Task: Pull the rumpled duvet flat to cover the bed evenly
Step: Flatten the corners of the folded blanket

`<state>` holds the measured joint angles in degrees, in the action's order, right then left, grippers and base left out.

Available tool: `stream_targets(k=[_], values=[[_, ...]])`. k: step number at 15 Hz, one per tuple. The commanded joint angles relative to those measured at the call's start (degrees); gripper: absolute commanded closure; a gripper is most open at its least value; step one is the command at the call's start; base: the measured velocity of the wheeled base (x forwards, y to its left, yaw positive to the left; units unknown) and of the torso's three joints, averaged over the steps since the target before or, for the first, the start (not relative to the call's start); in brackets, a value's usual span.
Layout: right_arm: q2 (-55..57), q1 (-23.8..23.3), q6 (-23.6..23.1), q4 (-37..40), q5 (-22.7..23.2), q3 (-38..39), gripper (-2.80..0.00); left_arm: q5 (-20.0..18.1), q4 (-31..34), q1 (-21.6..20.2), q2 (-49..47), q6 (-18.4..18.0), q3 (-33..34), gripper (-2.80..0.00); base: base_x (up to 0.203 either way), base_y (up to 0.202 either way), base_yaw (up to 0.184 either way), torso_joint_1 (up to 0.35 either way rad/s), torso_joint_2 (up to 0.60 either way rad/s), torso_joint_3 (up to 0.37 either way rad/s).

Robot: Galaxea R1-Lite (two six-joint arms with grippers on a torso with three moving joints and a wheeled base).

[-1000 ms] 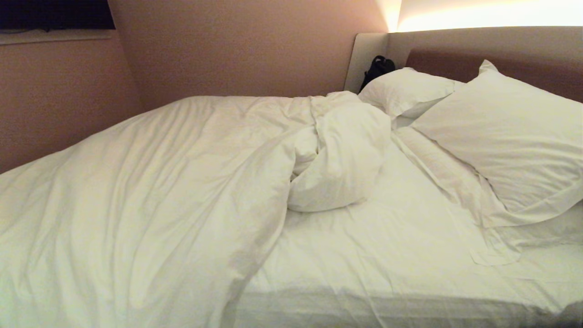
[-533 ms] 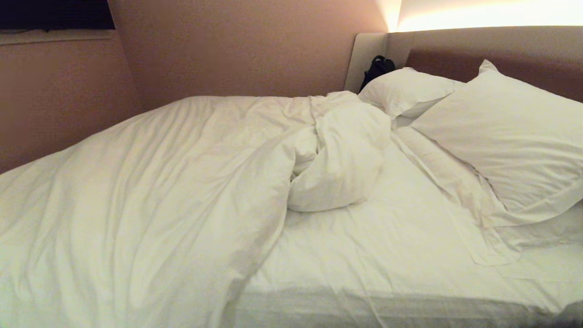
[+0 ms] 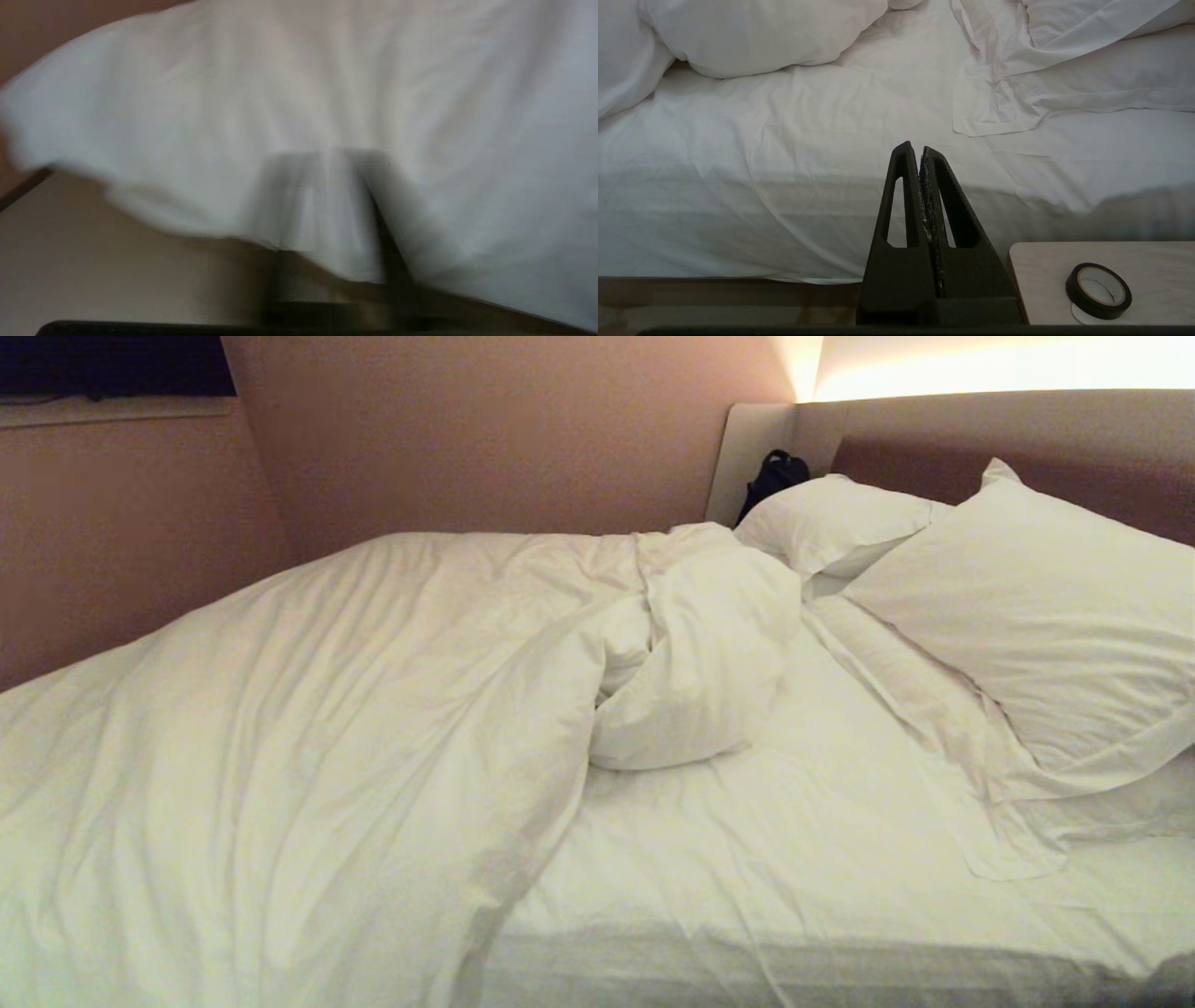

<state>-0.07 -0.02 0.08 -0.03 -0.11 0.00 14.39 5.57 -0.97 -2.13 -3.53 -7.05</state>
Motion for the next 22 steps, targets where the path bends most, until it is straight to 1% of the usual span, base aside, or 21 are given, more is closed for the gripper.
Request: stream_targets(k=[1, 2, 5, 6, 8, 9, 10, 11, 16, 20, 22], values=[[0.07, 0.02, 0.01, 0.03, 0.02, 0.0, 0.0, -3.62, -1.43, 0.0, 2.05, -0.06, 2.25, 0.0, 0.0, 0.0, 0.0, 0.0, 0.0, 0.0], [0.07, -0.07, -0.08, 0.03, 0.02, 0.0, 0.0, -5.78, -2.73, 0.01, 2.04, -0.07, 3.19, 0.0, 0.0, 0.0, 0.0, 0.0, 0.0, 0.0], [0.07, 0.02, -0.08, 0.03, 0.02, 0.0, 0.0, -9.27, -3.03, 0.01, 2.04, 0.1, 4.21, 0.0, 0.0, 0.0, 0.0, 0.0, 0.0, 0.0], [0.07, 0.02, -0.01, 0.03, 0.02, 0.0, 0.0, -10.26, -3.02, 0.01, 2.04, 0.11, 4.15, 0.0, 0.0, 0.0, 0.0, 0.0, 0.0, 0.0], [0.07, 0.02, -0.02, 0.03, 0.02, 0.0, 0.0, -10.93, -3.02, 0.01, 2.04, 0.22, 4.35, 0.0, 0.0, 0.0, 0.0, 0.0, 0.0, 0.0], [0.07, 0.0, -0.08, 0.03, 0.02, 0.0, 0.0, -12.66, -3.05, 0.01, 2.04, 0.28, 4.7, 0.0, 0.0, 0.0, 0.0, 0.0, 0.0, 0.0], [0.07, 0.02, -0.08, 0.03, 0.02, 0.0, 0.0, -13.53, -3.03, 0.01, 2.04, 0.08, 5.35, 0.0, 0.0, 0.0, 0.0, 0.0, 0.0, 0.0], [0.07, 0.02, 0.01, 0.03, 0.02, 0.0, 0.0, -13.83, -3.17, 0.01, 2.01, 0.08, 6.51, 0.0, 0.0, 0.0, 0.0, 0.0, 0.0, 0.0], [0.07, -0.06, -0.03, 0.03, 0.02, 0.0, 0.0, -13.95, -3.29, 0.01, 2.02, 0.28, 6.43, 0.0, 0.0, 0.0, 0.0, 0.0, 0.0, 0.0], [0.07, 0.02, -0.07, 0.03, 0.02, 0.0, 0.0, -13.53, -3.38, 0.01, 2.04, 2.2, 6.43, 0.0, 0.0, 0.0, 0.0, 0.0, 0.0, 0.0], [0.07, -0.01, 0.01, 0.03, 0.02, 0.0, 0.0, -13.51, -3.38, 0.01, 2.04, 2.39, 6.43, 0.0, 0.0, 0.0, 0.0, 0.0, 0.0, 0.0]])
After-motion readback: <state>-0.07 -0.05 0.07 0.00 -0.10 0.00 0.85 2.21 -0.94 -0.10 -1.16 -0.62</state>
